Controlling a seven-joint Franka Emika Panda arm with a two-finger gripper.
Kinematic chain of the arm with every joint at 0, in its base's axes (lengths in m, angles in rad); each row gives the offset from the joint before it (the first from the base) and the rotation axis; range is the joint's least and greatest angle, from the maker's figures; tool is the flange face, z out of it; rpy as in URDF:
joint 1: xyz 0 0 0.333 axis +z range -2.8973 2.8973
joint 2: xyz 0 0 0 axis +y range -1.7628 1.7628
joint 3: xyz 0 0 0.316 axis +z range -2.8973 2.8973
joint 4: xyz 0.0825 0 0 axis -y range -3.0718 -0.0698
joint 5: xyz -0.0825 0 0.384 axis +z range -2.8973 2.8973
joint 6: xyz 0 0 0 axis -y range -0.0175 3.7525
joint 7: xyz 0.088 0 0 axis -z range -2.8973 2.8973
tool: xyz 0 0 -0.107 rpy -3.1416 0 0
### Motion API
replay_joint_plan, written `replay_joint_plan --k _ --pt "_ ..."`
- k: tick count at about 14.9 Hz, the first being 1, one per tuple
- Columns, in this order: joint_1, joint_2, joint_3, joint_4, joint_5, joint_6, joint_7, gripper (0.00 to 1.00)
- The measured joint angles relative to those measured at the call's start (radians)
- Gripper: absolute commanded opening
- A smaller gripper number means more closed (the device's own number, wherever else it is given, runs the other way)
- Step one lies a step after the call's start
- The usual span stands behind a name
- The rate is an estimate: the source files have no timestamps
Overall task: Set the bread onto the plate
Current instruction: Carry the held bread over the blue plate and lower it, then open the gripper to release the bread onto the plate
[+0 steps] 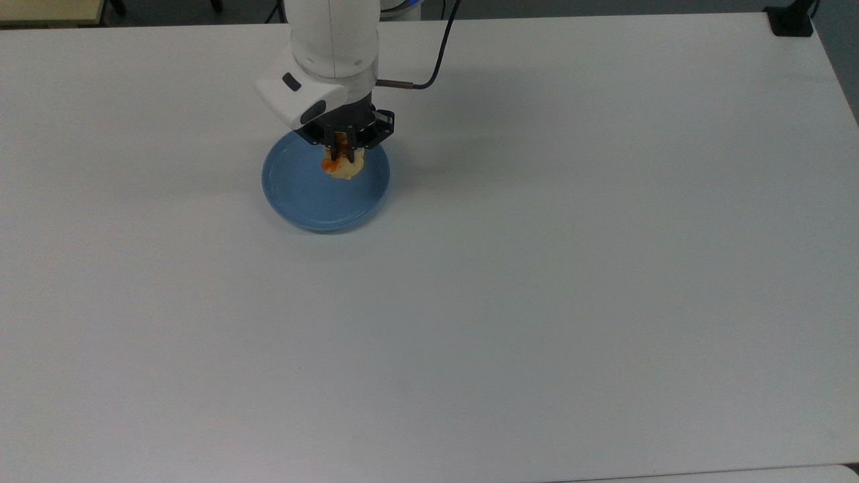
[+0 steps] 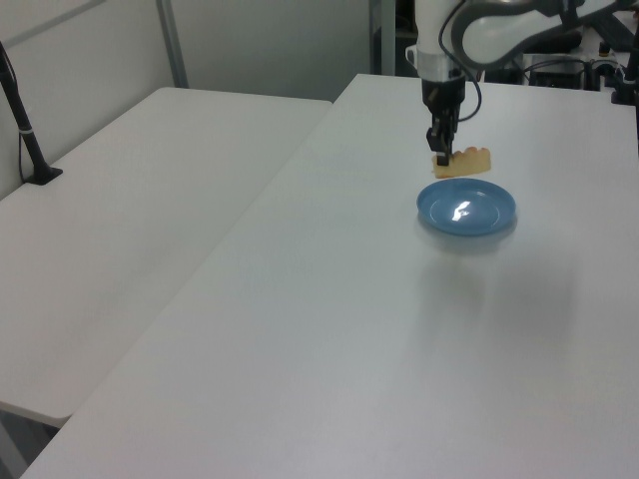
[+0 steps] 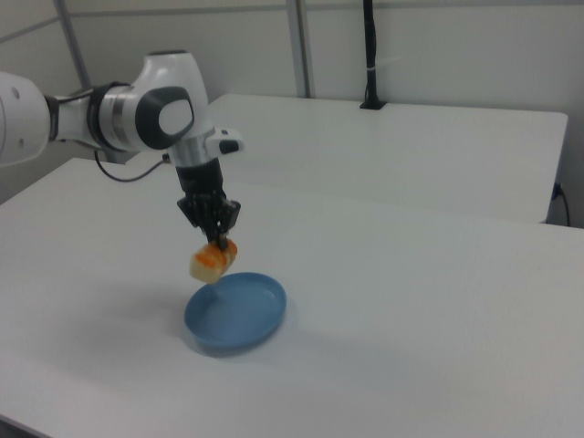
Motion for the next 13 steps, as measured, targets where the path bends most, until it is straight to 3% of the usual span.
replay_joint_plan --k 5,11,12,13 --pt "-0.007 0.002 -0.010 -0.076 -0.075 0.028 0.002 0.20" --pt "-0.007 0.055 -0.010 -0.093 -0.161 0.118 0.111 0.20" --pt "-0.007 0.067 -0.010 -0.093 -0.169 0.127 0.119 0.22" --pt "-0.007 0.077 -0.010 -0.093 -0.178 0.134 0.127 0.35"
